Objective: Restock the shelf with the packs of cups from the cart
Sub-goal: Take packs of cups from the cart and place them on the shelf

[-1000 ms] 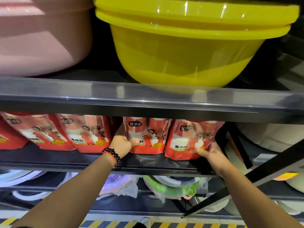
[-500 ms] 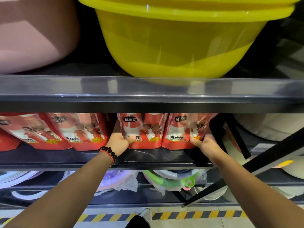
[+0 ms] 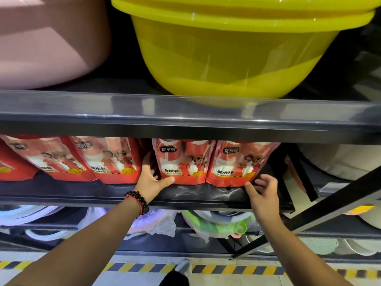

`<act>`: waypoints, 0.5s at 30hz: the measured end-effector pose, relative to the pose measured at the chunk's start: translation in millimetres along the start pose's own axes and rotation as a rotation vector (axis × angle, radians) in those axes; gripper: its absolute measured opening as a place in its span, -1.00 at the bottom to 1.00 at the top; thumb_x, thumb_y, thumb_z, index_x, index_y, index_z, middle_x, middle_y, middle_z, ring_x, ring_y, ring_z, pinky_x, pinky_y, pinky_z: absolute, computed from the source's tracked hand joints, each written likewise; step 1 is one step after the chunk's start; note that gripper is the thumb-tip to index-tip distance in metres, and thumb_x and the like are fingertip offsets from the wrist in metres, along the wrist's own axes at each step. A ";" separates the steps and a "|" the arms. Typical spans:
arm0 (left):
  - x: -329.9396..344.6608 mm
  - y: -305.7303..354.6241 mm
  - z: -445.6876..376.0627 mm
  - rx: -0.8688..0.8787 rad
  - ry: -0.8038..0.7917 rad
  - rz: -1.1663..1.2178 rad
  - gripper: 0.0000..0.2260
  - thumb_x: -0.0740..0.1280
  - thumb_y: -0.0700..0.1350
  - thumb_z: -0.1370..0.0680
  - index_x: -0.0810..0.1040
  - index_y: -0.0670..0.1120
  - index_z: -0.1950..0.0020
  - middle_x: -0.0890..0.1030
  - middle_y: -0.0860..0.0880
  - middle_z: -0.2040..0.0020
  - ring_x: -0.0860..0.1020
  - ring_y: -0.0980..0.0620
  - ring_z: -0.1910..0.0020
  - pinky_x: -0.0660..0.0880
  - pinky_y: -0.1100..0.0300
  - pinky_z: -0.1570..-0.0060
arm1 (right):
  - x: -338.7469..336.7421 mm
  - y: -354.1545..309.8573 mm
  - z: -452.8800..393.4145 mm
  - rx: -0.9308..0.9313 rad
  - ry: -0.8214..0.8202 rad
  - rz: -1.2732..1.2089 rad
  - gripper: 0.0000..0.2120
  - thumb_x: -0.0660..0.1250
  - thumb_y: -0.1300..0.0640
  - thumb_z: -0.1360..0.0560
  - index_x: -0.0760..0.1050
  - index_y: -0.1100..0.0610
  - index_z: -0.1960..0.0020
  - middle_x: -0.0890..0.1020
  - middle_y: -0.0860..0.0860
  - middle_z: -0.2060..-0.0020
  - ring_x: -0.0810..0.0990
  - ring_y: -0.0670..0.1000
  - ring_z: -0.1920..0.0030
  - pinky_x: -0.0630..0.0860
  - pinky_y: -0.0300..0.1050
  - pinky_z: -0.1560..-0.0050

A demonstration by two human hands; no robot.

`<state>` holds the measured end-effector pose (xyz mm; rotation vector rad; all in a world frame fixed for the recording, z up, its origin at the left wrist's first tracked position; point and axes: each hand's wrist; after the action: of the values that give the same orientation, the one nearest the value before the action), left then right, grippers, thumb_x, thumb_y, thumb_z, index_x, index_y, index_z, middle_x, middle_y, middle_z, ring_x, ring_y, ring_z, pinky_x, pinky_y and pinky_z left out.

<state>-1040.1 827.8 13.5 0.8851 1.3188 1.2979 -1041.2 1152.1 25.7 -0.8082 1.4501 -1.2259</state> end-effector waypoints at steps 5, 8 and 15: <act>-1.1 -9.8 4.3 -0.061 0.053 0.001 -0.10 0.62 -0.10 -0.30 0.14 0.02 -0.48 0.31 -0.01 -0.42 0.29 0.03 -0.41 0.29 0.05 -0.39 | 33.3 -22.9 27.7 -0.163 -0.255 0.127 -0.70 0.39 0.23 -0.55 0.53 -0.21 0.07 0.68 -0.21 0.17 0.64 -0.20 0.13 0.52 -0.31 0.08; -1.0 -6.4 0.9 -0.091 0.028 -0.087 -0.06 0.61 -0.04 -0.30 0.12 0.03 -0.53 0.34 -0.03 -0.46 0.32 -0.01 -0.43 0.31 -0.02 -0.42 | 68.4 -43.5 24.6 -0.164 -0.451 0.282 -0.69 0.40 0.10 -0.54 0.38 -0.16 -0.18 0.70 -0.17 0.22 0.64 -0.22 0.14 0.50 -0.27 0.12; 0.3 -3.3 -16.8 -0.083 -0.005 -0.276 -0.65 0.54 -0.09 -0.41 0.56 -0.01 -0.16 0.66 0.13 0.01 0.63 0.05 -0.07 0.53 0.10 -0.16 | 112.1 -41.4 20.4 -0.040 -0.517 0.368 -0.69 0.39 0.06 -0.55 0.24 0.07 -0.04 0.67 0.20 0.16 0.64 0.19 0.15 0.51 -0.01 0.21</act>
<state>-1056.0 824.0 8.2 0.6232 1.3214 1.1250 -1054.2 1032.0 35.4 -0.7713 1.1313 -0.6487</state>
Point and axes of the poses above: each hand's wrist, its own z-axis away from the middle knuckle, its own x-axis out of the palm, y = z × x
